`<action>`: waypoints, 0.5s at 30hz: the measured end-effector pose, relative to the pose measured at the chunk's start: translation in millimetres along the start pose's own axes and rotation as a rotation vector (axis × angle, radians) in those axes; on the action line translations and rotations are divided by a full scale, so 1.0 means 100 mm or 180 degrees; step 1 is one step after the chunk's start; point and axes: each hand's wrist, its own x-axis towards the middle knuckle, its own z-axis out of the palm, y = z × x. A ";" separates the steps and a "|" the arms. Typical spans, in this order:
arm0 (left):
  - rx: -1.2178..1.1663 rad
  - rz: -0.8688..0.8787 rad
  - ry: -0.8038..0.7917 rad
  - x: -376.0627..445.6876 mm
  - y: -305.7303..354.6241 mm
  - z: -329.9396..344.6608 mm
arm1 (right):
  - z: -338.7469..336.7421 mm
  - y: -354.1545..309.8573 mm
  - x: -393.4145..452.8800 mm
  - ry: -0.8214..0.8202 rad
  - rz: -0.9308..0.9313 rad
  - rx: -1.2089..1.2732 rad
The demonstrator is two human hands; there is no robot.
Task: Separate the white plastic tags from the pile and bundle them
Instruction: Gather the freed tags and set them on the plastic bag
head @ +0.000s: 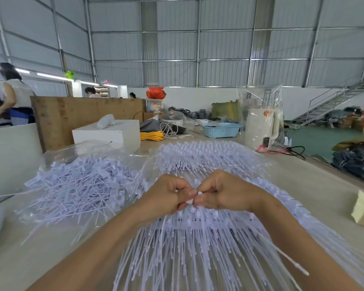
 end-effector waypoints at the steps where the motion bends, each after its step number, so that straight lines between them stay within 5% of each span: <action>1: -0.0007 0.0036 -0.0116 0.00 0.00 0.00 | -0.01 0.00 -0.01 -0.0091 0.0048 0.0002; 5: -0.0555 0.0055 -0.0389 0.00 0.01 -0.03 | -0.06 -0.09 -0.05 -0.0205 -0.0075 0.0265; 9: -0.1957 0.0344 -0.1043 -0.03 0.02 -0.27 | -0.23 -0.13 -0.20 0.0045 -0.0261 0.0558; 13: -0.1747 -0.0211 0.0206 0.07 -0.03 -0.15 | -0.22 -0.10 -0.17 0.0587 -0.0204 0.0377; 15: -0.1629 -0.0395 0.0162 0.09 -0.01 -0.01 | -0.06 -0.15 -0.06 0.0350 -0.0275 0.0001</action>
